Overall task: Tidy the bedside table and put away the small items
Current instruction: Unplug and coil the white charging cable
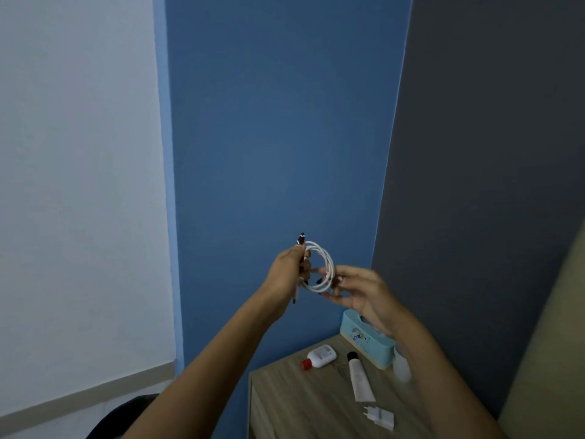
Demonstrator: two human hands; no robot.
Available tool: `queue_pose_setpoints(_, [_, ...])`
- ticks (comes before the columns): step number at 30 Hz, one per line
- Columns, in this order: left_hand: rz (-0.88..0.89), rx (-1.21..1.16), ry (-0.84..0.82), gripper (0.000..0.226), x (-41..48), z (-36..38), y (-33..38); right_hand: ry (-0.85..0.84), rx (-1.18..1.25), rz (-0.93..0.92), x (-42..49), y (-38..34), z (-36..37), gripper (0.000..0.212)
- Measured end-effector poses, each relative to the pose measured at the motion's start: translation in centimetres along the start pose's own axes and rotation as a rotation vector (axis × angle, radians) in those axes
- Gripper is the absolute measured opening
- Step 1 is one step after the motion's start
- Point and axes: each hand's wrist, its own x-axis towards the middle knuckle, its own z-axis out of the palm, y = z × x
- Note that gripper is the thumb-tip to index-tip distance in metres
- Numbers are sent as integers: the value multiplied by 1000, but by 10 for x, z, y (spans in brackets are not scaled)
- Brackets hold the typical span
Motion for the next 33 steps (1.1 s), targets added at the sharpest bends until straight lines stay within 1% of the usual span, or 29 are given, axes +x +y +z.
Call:
queue_pose_setpoints(2, [-21,-9,-12,39,-2,-2,3,-26,-123,10,-3,-3,-1,25])
queue_pose_setpoints(5, [-55,-83,-34,38,-6,-2,8,16,-233,0,-6,-5,-2,19])
queue_pose_setpoints(8, [6,-21,39,36,-6,-10,9,65,-356,23,-12,-7,-10,18])
queue_pose_setpoints(10, [83,118,69,33,-5,-15,6,92,-357,53,-16,-10,-16,18])
queue_pose_setpoints(12, [122,194,73,32,-4,-16,2,59,-346,79,-20,-12,-17,19])
queue_pose_setpoints(16, [158,231,158,37,0,-13,-2,-4,-223,155,-21,-8,4,30])
queue_pose_setpoints(18, [159,243,189,38,0,-9,-5,-28,-190,164,-19,-6,14,29])
queue_pose_setpoints(20, [151,241,184,39,-1,-5,-11,-24,-146,145,-16,-4,22,27])
queue_pose_setpoints(22, [132,228,158,38,-4,0,-15,38,-192,101,-11,-3,28,25])
queue_pose_setpoints(24, [100,174,130,39,-5,3,-15,134,-348,42,-7,-2,31,22])
queue_pose_setpoints(26, [72,96,98,41,-6,4,-14,244,-488,-25,-3,2,29,21])
queue_pose_setpoints(28, [44,27,71,43,-7,4,-13,372,-542,-64,-1,7,25,25])
queue_pose_setpoints(29, [37,16,56,43,-7,5,-12,407,-515,-53,-2,9,24,30])
queue_pose_setpoints(30, [38,20,37,43,-8,5,-12,399,-447,-35,-1,11,24,29])
queue_pose_setpoints(31, [42,40,19,42,-8,6,-11,359,-360,-16,-1,12,25,27])
queue_pose_setpoints(33, [43,86,-12,41,-10,8,-11,303,-270,-36,0,14,26,36])
